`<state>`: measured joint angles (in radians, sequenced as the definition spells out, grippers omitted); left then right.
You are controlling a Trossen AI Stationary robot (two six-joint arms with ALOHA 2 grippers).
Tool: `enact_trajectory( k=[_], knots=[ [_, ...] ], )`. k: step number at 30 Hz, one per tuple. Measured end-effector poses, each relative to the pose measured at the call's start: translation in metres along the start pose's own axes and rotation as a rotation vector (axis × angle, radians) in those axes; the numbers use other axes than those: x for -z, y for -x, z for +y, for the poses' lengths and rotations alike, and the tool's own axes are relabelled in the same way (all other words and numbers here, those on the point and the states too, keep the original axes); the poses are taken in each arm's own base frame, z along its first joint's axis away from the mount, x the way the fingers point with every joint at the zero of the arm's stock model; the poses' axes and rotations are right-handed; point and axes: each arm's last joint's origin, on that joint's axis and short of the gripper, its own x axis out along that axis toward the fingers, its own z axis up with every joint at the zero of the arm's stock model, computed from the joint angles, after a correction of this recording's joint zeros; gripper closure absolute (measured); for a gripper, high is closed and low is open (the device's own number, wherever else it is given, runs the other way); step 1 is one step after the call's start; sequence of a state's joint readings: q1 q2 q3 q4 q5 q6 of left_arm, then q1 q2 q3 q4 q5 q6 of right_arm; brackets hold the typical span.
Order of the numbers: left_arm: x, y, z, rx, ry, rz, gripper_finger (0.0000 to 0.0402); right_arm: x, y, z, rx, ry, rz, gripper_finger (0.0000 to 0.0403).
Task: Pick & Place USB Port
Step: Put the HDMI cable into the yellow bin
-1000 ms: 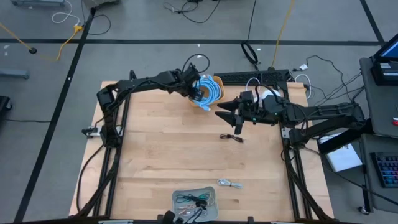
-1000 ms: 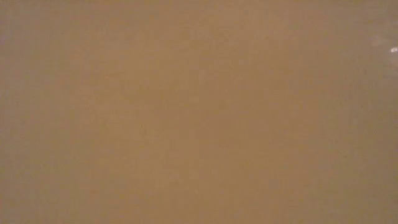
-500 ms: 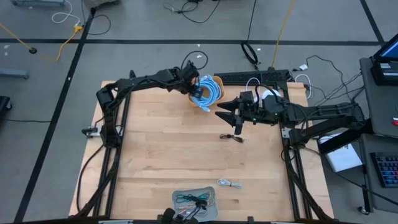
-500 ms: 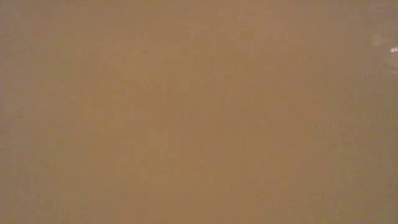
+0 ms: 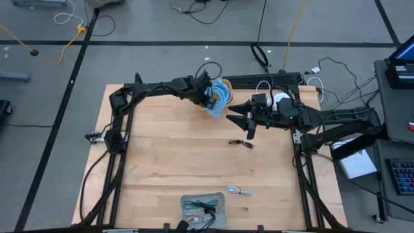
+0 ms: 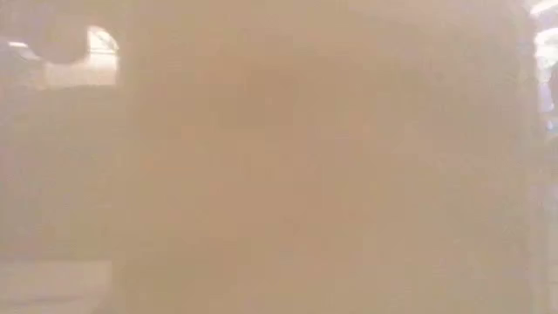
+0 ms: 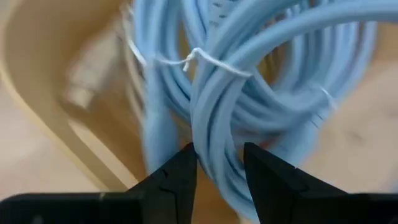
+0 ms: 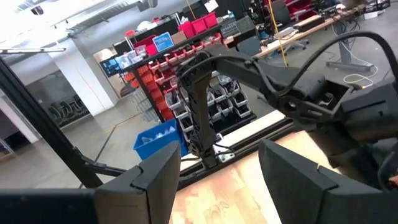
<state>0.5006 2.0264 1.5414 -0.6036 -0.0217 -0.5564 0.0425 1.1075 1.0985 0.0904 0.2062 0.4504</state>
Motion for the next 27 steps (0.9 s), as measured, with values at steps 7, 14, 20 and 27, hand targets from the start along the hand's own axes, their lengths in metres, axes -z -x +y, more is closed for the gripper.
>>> enact_trajectory(
  k=[7, 14, 20, 27],
  knots=[
    [0.003, 0.001, -0.011, 0.001, -0.037, -0.023, 0.0331, -0.003, 0.004, 0.002, -0.006, 0.007, -0.011, 0.0191],
    [-0.012, 0.017, -0.021, 0.025, -0.063, -0.067, 0.0359, -0.004, 0.005, 0.002, -0.008, 0.017, -0.019, 0.0193],
    [-0.035, 0.046, -0.036, 0.063, -0.077, -0.166, 0.0359, -0.004, 0.005, 0.002, -0.008, 0.017, -0.019, 0.0193],
    [-0.053, 0.057, -0.026, 0.082, -0.021, -0.208, 0.0359, -0.004, 0.005, 0.002, -0.015, 0.01, -0.021, 0.0193]
  ],
)
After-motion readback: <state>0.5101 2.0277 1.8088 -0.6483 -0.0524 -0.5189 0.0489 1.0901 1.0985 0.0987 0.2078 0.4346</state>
